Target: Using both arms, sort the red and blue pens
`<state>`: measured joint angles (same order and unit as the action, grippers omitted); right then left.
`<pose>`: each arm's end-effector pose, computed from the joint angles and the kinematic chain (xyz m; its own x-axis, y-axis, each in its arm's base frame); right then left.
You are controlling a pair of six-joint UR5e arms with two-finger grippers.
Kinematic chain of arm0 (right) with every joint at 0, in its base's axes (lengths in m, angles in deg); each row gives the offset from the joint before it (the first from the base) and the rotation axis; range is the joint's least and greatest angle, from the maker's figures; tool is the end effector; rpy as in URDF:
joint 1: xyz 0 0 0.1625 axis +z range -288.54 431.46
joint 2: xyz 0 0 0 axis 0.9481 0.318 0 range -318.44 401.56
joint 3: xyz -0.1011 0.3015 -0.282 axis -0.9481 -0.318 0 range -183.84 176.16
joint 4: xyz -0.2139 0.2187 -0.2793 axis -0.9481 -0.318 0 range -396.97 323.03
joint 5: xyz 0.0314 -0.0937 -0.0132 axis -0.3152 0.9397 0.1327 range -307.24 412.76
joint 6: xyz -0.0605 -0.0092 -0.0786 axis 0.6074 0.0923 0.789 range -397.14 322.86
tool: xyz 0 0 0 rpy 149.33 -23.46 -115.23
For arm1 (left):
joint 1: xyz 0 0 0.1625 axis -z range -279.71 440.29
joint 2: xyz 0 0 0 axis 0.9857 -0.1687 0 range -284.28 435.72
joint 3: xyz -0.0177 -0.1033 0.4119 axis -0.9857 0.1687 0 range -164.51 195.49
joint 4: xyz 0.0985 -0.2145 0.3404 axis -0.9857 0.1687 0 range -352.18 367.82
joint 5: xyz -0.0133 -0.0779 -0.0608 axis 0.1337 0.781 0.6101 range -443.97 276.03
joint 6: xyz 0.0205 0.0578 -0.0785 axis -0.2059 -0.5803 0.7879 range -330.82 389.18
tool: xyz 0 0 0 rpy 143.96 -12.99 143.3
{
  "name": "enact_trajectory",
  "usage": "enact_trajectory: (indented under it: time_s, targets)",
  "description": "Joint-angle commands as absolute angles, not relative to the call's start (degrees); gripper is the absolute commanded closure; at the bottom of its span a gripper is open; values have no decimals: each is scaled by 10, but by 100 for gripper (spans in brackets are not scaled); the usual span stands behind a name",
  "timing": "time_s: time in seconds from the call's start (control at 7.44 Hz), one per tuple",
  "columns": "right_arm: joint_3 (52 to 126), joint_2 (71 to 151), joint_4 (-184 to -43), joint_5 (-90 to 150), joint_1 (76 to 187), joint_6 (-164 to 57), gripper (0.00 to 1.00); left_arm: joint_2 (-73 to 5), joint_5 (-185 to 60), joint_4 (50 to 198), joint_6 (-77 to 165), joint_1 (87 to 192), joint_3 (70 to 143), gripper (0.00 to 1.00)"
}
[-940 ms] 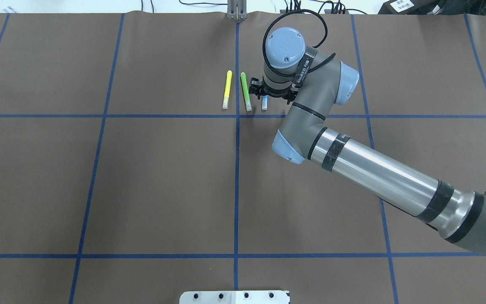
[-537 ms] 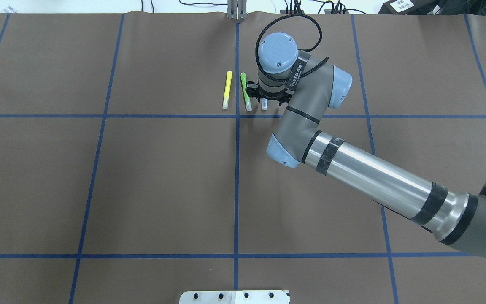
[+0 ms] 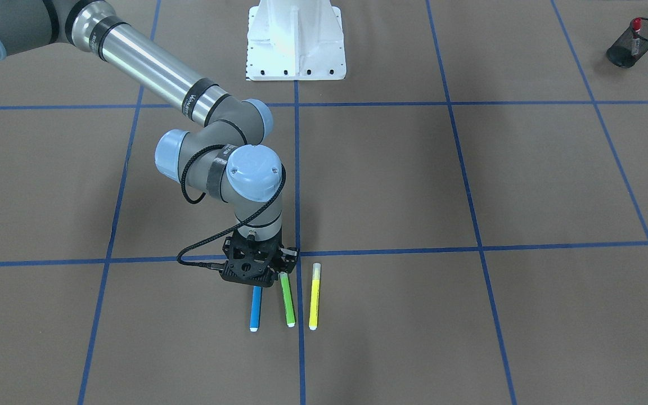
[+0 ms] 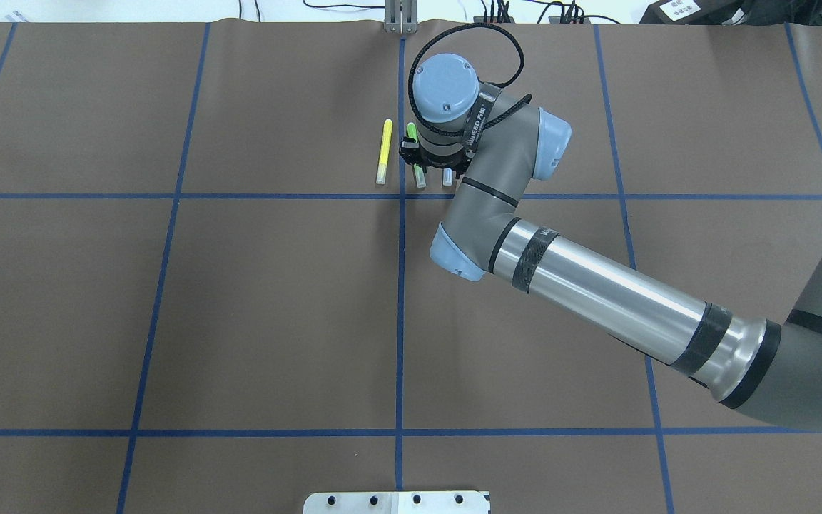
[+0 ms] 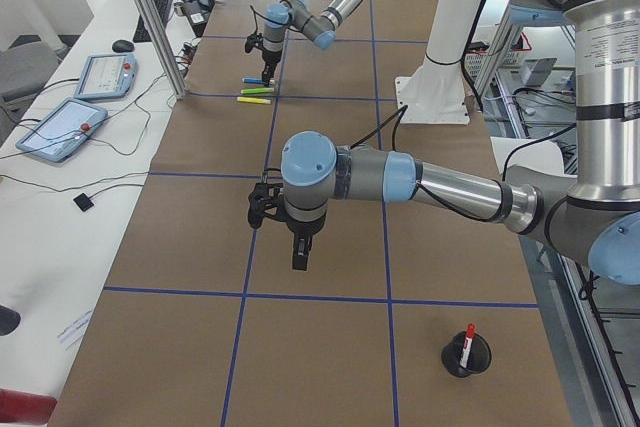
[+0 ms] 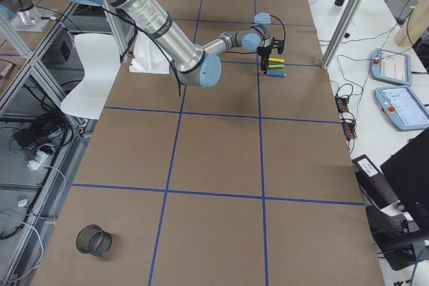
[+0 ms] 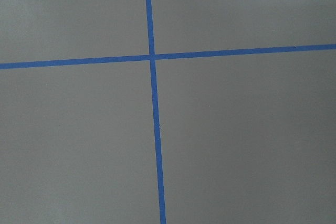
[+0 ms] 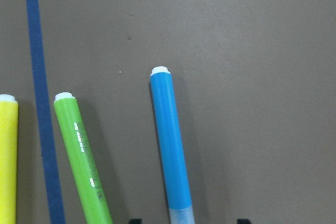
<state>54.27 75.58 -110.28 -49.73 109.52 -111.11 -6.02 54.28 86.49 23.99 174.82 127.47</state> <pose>-0.5999 -0.6116 0.2486 0.7085 0.2124 0.6730 -0.3071 0.9514 0.0230 -0.0922 -0.4164 0.5523 0.6706 0.0684 -0.7386 0.0183 0.9939 0.1088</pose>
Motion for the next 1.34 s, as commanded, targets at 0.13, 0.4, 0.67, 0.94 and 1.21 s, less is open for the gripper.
enact_trajectory:
  time_s: [0.13,0.4,0.67,0.94,1.21]
  targets:
    - [543,760,-1105,-497,1093,-1104,44,-60,543,865,240,1748,1274,0]
    - [543,764,-1107,-497,1093,-1102,45,-60,543,865,240,1748,1274,0]
    - [543,764,-1109,-497,1093,-1094,54,-60,543,865,240,1748,1274,0]
    - [543,765,-1109,-497,1093,-1094,56,-60,543,865,246,1748,1275,0]
    - [542,765,-1109,-498,1093,-1093,79,-60,543,865,246,1748,1275,0]
